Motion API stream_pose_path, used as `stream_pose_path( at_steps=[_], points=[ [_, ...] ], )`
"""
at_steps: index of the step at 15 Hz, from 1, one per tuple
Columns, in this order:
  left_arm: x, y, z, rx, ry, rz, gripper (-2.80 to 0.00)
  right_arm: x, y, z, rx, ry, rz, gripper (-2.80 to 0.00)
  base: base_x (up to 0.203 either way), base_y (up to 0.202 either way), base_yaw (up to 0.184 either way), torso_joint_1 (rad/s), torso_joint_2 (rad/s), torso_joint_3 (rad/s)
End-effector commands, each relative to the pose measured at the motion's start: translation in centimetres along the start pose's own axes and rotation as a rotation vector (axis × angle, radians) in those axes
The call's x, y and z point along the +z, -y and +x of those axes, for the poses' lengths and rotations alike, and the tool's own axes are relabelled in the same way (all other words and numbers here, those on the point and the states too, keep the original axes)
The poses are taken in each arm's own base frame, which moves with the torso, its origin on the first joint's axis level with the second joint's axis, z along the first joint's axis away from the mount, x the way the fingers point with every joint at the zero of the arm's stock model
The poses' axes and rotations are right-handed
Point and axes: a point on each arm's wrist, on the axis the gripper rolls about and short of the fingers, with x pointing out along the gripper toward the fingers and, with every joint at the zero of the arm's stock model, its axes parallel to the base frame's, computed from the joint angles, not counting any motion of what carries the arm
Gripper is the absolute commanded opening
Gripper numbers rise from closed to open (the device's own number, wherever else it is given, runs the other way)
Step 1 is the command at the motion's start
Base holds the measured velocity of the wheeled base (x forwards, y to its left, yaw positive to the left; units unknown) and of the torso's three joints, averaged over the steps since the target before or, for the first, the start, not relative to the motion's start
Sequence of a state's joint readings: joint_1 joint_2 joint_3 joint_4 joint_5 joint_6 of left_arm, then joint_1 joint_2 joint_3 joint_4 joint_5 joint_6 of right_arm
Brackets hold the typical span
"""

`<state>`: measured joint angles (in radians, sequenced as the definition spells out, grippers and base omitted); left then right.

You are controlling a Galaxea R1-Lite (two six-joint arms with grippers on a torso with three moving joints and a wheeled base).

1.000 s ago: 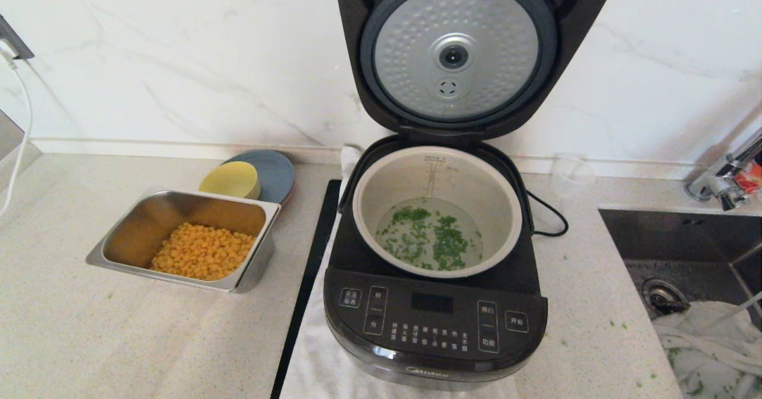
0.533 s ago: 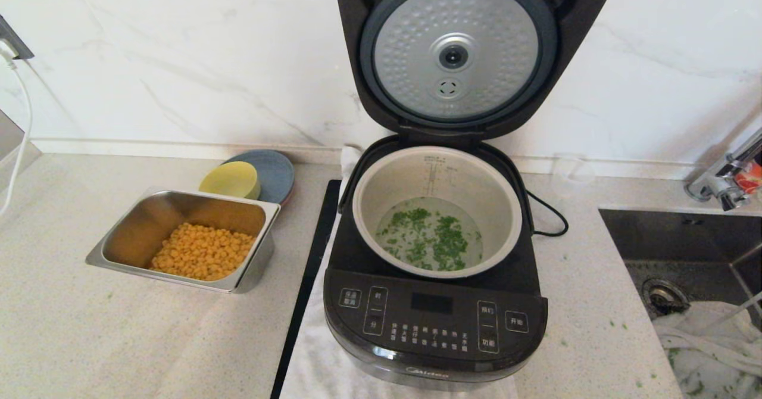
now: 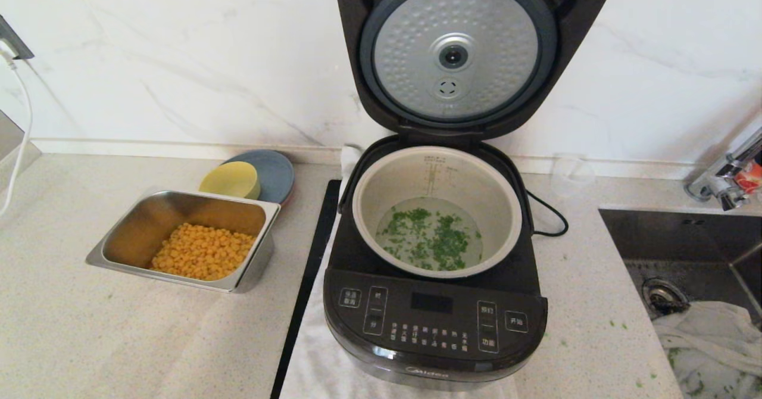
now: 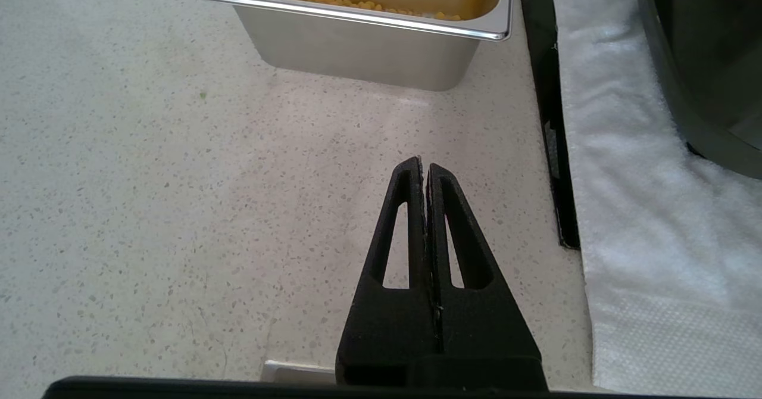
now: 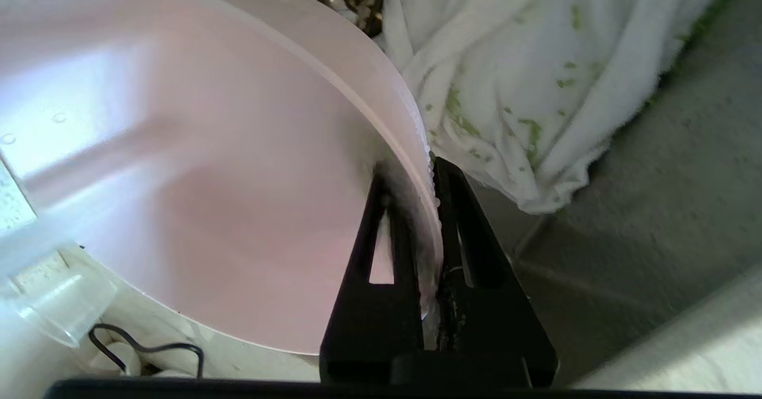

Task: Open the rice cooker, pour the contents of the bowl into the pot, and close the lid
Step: Fill a bowl with water from the tap

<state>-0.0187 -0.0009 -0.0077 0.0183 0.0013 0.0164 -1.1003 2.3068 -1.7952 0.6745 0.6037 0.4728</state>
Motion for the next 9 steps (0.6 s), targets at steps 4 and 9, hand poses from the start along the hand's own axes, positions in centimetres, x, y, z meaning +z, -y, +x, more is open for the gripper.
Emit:
stream_pose_path(
  at_steps=[4,9],
  points=[
    [0.0,0.0,0.0,0.001,0.001,0.0,-2.8,-0.1,-0.6,0.2,0.006,-0.008,-0.007,-2.8,0.0,0.0,0.0,0.0,0.0,0.0],
    [0.0,0.0,0.0,0.001,0.002,0.0,-2.8,-1.0,-1.6,-1.8,0.01,0.005,-0.022,-2.8,0.0,0.0,0.0,0.0,0.0,0.0]
  ],
)
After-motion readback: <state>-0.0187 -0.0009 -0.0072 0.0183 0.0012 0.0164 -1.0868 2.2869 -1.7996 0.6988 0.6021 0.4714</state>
